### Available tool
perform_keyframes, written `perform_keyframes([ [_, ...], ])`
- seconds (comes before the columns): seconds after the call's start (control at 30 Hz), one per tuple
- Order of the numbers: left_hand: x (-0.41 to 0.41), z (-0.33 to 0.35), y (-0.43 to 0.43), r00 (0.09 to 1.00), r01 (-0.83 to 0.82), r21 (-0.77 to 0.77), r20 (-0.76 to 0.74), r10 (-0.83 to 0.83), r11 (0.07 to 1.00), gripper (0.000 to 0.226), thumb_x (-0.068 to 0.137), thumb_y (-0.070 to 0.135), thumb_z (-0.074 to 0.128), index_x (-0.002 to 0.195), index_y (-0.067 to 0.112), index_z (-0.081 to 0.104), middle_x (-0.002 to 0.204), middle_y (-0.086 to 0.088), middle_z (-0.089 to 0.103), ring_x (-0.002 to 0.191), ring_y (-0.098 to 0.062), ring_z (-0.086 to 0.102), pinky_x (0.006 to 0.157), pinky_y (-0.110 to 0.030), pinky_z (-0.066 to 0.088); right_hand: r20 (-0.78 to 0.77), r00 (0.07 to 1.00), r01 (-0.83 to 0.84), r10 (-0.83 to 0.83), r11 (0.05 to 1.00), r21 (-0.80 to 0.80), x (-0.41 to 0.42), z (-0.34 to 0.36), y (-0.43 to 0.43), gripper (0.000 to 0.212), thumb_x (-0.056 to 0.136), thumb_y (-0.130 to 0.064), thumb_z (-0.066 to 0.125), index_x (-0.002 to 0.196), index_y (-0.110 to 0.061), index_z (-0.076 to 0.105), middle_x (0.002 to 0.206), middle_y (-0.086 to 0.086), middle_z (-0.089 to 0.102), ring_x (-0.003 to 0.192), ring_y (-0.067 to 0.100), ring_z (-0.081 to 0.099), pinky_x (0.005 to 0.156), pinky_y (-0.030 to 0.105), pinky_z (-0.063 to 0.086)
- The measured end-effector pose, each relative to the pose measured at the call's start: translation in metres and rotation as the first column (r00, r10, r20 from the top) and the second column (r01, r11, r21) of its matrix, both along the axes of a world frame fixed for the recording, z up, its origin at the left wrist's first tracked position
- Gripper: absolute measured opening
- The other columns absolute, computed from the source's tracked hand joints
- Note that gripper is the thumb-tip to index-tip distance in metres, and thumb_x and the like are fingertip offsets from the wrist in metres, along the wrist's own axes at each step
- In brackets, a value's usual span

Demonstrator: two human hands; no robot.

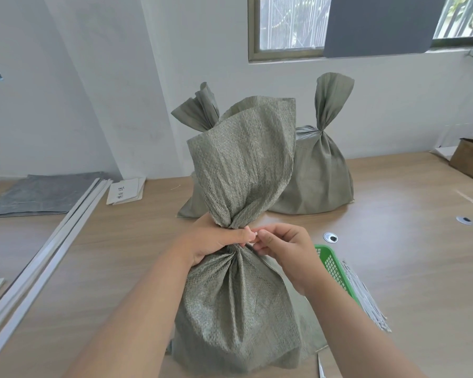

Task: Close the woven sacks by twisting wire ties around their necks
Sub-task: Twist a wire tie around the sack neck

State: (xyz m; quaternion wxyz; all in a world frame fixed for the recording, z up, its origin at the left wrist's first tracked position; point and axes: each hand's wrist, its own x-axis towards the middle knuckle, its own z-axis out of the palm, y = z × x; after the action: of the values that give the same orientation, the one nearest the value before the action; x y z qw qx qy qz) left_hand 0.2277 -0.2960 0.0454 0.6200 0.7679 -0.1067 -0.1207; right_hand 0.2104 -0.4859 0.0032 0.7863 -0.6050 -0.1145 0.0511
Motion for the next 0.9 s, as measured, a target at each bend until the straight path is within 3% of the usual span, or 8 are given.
perform_keyframes([
  [0.17, -0.002, -0.001, 0.0, 0.999, 0.035, -0.003, -0.019, -0.035, 0.999, 0.009, 0.082, 0.008, 0.081, 0.079, 0.015, 0.075, 0.076, 0.003, 0.073, 0.075, -0.008, 0.068, 0.074, -0.02, 0.051, -0.122, 0.991, -0.05, 0.055, 0.998, 0.042, 0.003, 0.005, 0.002, 0.01, 0.089, -0.001, 0.064, 0.08, -0.002, 0.069, 0.069, 0.011, 0.065, 0.064, 0.017, 0.057, 0.063, 0.024, 0.048],
  [0.3, -0.002, -0.003, 0.002, 0.999, 0.053, 0.008, -0.004, -0.053, 0.999, 0.007, 0.081, 0.015, 0.084, 0.082, 0.013, 0.077, 0.085, -0.008, 0.075, 0.084, -0.016, 0.069, 0.083, -0.03, 0.054, -0.101, 0.989, -0.11, 0.11, 0.994, -0.001, 0.004, 0.005, 0.003, 0.01, 0.09, -0.004, 0.059, 0.083, 0.0, 0.066, 0.071, 0.008, 0.064, 0.063, 0.014, 0.054, 0.063, 0.024, 0.046],
  [0.43, -0.002, -0.003, 0.001, 1.0, 0.021, 0.045, 0.022, -0.022, 0.999, 0.025, 0.07, 0.03, 0.085, 0.084, 0.011, 0.076, 0.089, -0.007, 0.076, 0.087, -0.015, 0.07, 0.088, -0.031, 0.054, -0.056, 0.996, -0.081, 0.075, 0.989, -0.125, 0.005, 0.007, 0.0, 0.018, 0.092, -0.001, 0.056, 0.077, -0.006, 0.066, 0.07, 0.005, 0.063, 0.063, 0.014, 0.053, 0.067, 0.03, 0.046],
  [0.5, -0.003, -0.002, -0.001, 0.998, 0.036, 0.056, 0.054, -0.039, 0.998, 0.021, 0.072, 0.025, 0.084, 0.084, 0.011, 0.076, 0.086, -0.005, 0.075, 0.086, -0.013, 0.069, 0.086, -0.028, 0.053, -0.049, 0.996, -0.087, 0.08, 0.983, -0.161, 0.004, 0.007, -0.002, 0.018, 0.091, -0.006, 0.056, 0.076, -0.008, 0.065, 0.07, 0.005, 0.063, 0.064, 0.014, 0.053, 0.066, 0.029, 0.046],
  [0.67, -0.009, 0.007, -0.005, 0.994, 0.082, -0.001, 0.075, -0.082, 0.997, 0.012, 0.078, -0.01, 0.077, 0.089, -0.004, 0.075, 0.082, -0.016, 0.075, 0.078, -0.017, 0.073, 0.074, -0.022, 0.056, -0.072, 0.994, -0.089, 0.08, 0.986, -0.138, -0.003, 0.006, 0.002, 0.016, 0.087, -0.02, 0.057, 0.077, -0.009, 0.064, 0.068, 0.002, 0.057, 0.062, 0.012, 0.049, 0.063, 0.023, 0.043],
  [0.77, -0.008, 0.005, -0.004, 0.993, 0.073, 0.032, 0.089, -0.076, 0.997, 0.012, 0.079, -0.004, 0.079, 0.09, -0.003, 0.077, 0.087, -0.02, 0.076, 0.082, -0.017, 0.074, 0.08, -0.025, 0.056, -0.065, 0.997, -0.048, 0.037, 0.984, -0.171, -0.006, 0.004, 0.004, 0.019, 0.096, -0.014, 0.055, 0.079, -0.009, 0.064, 0.068, 0.001, 0.056, 0.062, 0.01, 0.048, 0.063, 0.022, 0.042],
  [0.9, -0.006, 0.002, -0.004, 0.992, 0.033, 0.118, 0.12, -0.048, 0.992, 0.007, 0.078, 0.002, 0.082, 0.083, 0.006, 0.079, 0.085, -0.006, 0.078, 0.084, -0.011, 0.072, 0.084, -0.024, 0.054, -0.056, 0.998, -0.011, 0.001, 0.982, -0.187, -0.01, 0.002, 0.006, 0.013, 0.088, -0.021, 0.057, 0.08, -0.012, 0.062, 0.067, -0.001, 0.054, 0.062, 0.01, 0.046, 0.063, 0.023, 0.036],
])
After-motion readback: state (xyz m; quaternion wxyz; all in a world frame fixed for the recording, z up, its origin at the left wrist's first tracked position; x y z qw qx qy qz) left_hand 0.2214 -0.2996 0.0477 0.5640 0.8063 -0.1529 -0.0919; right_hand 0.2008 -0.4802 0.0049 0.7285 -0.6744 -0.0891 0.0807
